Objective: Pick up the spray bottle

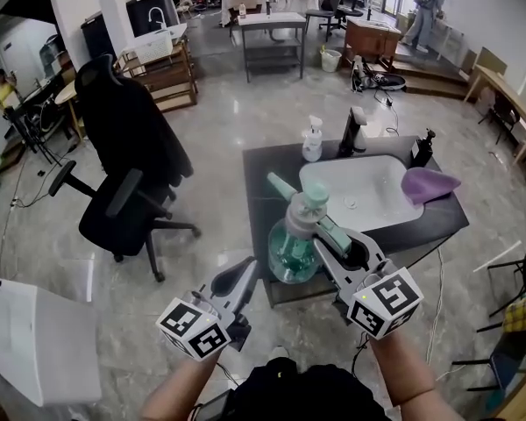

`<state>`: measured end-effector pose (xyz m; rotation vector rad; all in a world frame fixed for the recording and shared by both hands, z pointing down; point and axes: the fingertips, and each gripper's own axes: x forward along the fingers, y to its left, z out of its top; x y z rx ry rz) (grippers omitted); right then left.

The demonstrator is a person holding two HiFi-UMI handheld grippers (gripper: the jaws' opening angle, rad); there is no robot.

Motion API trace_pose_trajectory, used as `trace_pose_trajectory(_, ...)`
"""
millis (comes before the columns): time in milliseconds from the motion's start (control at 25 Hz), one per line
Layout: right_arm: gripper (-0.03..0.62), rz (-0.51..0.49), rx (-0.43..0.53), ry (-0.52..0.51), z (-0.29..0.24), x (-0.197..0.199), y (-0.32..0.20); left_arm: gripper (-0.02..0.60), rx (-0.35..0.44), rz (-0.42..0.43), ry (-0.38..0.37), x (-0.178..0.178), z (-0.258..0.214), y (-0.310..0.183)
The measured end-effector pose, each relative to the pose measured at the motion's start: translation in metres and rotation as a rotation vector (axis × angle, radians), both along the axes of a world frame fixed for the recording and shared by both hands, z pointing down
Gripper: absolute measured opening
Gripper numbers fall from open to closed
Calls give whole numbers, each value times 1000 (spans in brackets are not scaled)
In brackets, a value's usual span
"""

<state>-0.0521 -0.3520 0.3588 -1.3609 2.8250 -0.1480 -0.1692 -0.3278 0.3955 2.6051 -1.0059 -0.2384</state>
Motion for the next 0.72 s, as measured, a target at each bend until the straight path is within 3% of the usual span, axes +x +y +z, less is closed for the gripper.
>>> trace_pose_trajectory(440, 91, -51, -7, -49, 0, 49, 81, 8, 18, 8, 1, 63, -13, 65)
trace_pose_trajectory(720, 91, -52, -30, -31, 1, 64, 114, 8, 19, 18, 5, 78, -22, 93)
